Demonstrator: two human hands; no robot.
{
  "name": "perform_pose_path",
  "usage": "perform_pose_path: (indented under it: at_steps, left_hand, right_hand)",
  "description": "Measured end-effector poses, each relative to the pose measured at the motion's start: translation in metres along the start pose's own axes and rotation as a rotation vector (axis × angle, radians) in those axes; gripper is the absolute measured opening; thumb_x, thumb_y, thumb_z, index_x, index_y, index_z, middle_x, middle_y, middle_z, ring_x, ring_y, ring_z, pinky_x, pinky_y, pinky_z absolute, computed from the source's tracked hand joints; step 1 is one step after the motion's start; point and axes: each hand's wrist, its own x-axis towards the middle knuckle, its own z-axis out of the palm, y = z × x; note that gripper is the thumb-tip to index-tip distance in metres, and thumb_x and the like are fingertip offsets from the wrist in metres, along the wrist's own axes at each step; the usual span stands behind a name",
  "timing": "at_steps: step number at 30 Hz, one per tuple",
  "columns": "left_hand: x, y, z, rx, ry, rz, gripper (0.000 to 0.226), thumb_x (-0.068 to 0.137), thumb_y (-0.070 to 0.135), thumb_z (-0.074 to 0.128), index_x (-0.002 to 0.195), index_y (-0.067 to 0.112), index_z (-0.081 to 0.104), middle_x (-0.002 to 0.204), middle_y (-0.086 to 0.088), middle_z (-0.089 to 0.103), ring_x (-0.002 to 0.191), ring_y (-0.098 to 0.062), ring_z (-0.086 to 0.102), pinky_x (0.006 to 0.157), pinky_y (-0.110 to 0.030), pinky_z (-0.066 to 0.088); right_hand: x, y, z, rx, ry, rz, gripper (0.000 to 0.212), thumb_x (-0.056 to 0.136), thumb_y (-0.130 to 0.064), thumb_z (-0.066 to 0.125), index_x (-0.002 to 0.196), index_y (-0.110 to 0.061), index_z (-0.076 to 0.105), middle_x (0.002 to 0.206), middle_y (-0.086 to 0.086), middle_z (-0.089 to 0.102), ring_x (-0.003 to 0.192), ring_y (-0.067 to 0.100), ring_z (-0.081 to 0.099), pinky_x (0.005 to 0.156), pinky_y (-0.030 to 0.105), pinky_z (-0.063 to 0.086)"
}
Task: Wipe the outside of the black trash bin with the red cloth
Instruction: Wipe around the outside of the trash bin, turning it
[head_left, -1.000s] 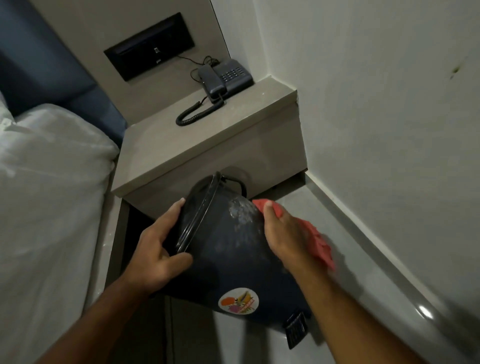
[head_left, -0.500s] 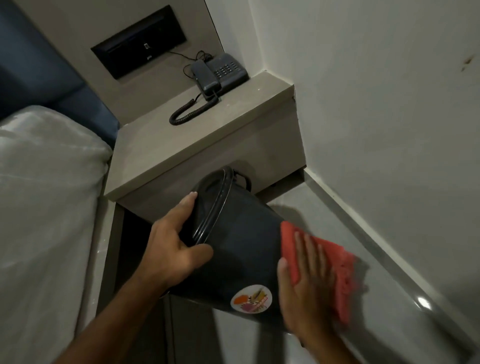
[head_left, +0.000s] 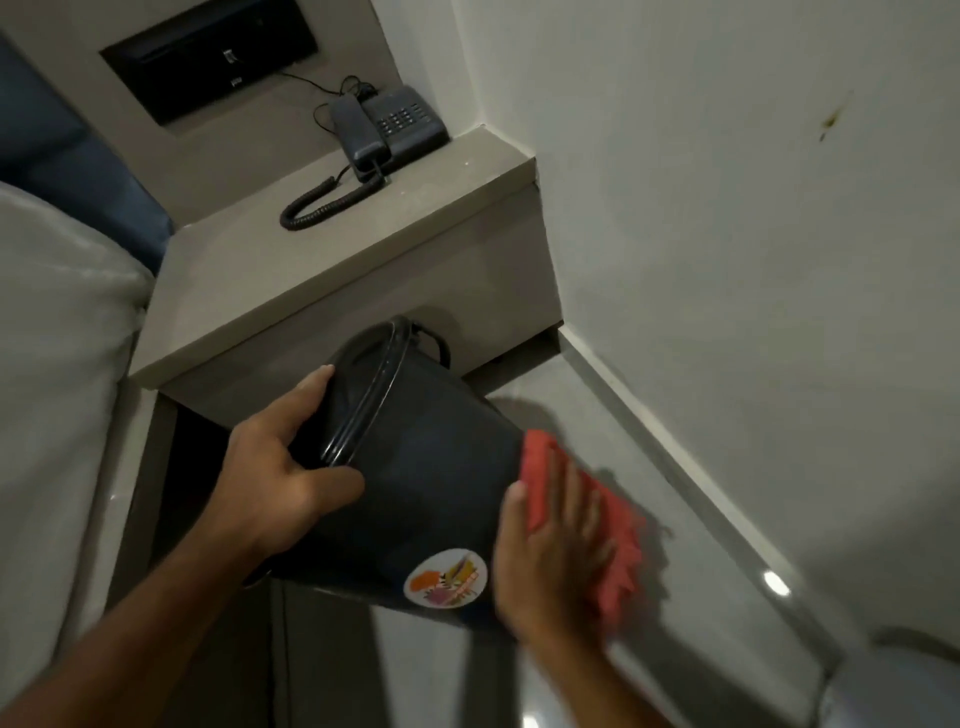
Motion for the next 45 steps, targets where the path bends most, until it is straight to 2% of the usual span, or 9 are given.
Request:
perform_pose_path:
  at_steps: [3, 8, 15, 21, 24, 30, 33, 36, 45]
  left_hand:
    - [-0.004, -0.001, -0.002, -0.010, 0.003, 0.013, 0.110, 0.047, 0.040, 0.071, 0.150, 0.028, 0.035, 0.135, 0.002, 0.053, 0.113, -0.012, 0.058, 0.082, -0.034, 0.055]
    - [-0.003, 0.005, -0.002, 0.035, 0.015, 0.023, 0.113, 0.047, 0.042, 0.069, 0.151, 0.021, 0.033, 0.139, 0.002, 0.049, 0.110, 0.001, 0.054, 0.076, -0.014, 0.050]
    - [0.000, 0.002, 0.003, 0.035, 0.057, -0.031, 0.110, 0.048, 0.036, 0.072, 0.150, 0.026, 0.033, 0.129, 0.010, 0.050, 0.101, -0.003, 0.058, 0.072, -0.019, 0.048]
    - [-0.006, 0.009, 0.002, 0.056, 0.057, -0.033, 0.107, 0.051, 0.031, 0.072, 0.151, 0.020, 0.034, 0.129, 0.001, 0.054, 0.096, -0.012, 0.062, 0.071, -0.027, 0.054]
    - [-0.005, 0.018, 0.005, 0.114, 0.096, -0.028, 0.107, 0.048, 0.045, 0.066, 0.149, 0.021, 0.037, 0.119, 0.005, 0.057, 0.093, -0.006, 0.060, 0.070, -0.023, 0.051]
    - [0.029, 0.035, 0.009, 0.021, 0.188, -0.258, 0.057, 0.049, 0.032, 0.065, 0.104, 0.019, 0.064, 0.092, -0.007, 0.070, 0.083, -0.030, 0.068, 0.074, -0.049, 0.059]
    - [0.023, 0.012, -0.025, -0.120, -0.272, -0.180, 0.105, 0.062, 0.034, 0.077, 0.153, 0.029, 0.023, 0.143, 0.001, 0.045, 0.110, -0.004, 0.060, 0.079, -0.027, 0.058]
    - [0.003, -0.011, -0.035, 0.265, -0.440, -0.021, 0.140, 0.055, 0.046, 0.088, 0.147, 0.051, -0.018, 0.161, 0.021, -0.014, 0.141, -0.005, 0.009, 0.110, -0.032, 0.036]
    - [-0.003, 0.015, 0.024, 0.025, 0.190, -0.195, 0.099, 0.056, 0.058, 0.063, 0.146, 0.050, 0.022, 0.158, -0.003, 0.031, 0.141, -0.031, 0.036, 0.109, -0.059, 0.036]
  right_hand:
    - [0.082, -0.004, -0.019, 0.053, -0.237, 0.303, 0.080, 0.093, -0.067, 0.013, 0.143, -0.017, 0.050, 0.145, 0.019, 0.053, 0.130, 0.039, 0.049, 0.113, 0.057, 0.034]
    - [0.119, -0.104, -0.016, 0.447, -0.667, 0.103, 0.060, 0.100, -0.052, 0.038, 0.137, -0.010, 0.058, 0.142, 0.017, 0.059, 0.128, 0.033, 0.055, 0.114, 0.046, 0.039]
    - [0.046, -0.047, -0.018, 0.278, -0.251, -0.469, 0.067, 0.091, -0.079, 0.016, 0.144, -0.044, 0.036, 0.145, -0.002, 0.054, 0.135, 0.016, 0.046, 0.116, 0.048, 0.032]
    - [0.105, 0.007, -0.031, 0.108, -0.475, 0.103, 0.071, 0.098, -0.068, 0.026, 0.145, -0.020, 0.050, 0.144, 0.017, 0.055, 0.129, 0.035, 0.052, 0.112, 0.054, 0.037]
    - [0.083, -0.028, -0.030, 0.133, -0.351, -0.222, 0.063, 0.098, -0.066, 0.021, 0.149, -0.036, 0.042, 0.149, 0.006, 0.053, 0.123, 0.020, 0.055, 0.104, 0.043, 0.044]
    - [0.000, -0.076, -0.012, 0.098, -0.258, -0.824, 0.057, 0.094, -0.066, 0.014, 0.145, -0.064, -0.012, 0.162, -0.031, -0.009, 0.154, 0.009, -0.012, 0.122, 0.043, -0.012]
    - [0.009, -0.054, -0.008, -0.053, -0.127, -0.856, 0.063, 0.094, -0.069, 0.009, 0.148, -0.053, -0.018, 0.164, -0.021, -0.011, 0.156, 0.017, -0.009, 0.124, 0.053, -0.004]
    - [0.021, -0.051, -0.005, -0.012, -0.113, -0.833, 0.060, 0.091, -0.073, -0.002, 0.147, -0.058, -0.020, 0.165, -0.019, -0.006, 0.156, 0.018, -0.002, 0.123, 0.058, 0.001]
    - [0.015, -0.053, -0.012, 0.061, -0.188, -0.801, 0.054, 0.094, -0.068, 0.008, 0.141, -0.068, -0.016, 0.165, -0.023, -0.006, 0.155, 0.012, -0.011, 0.124, 0.057, -0.002]
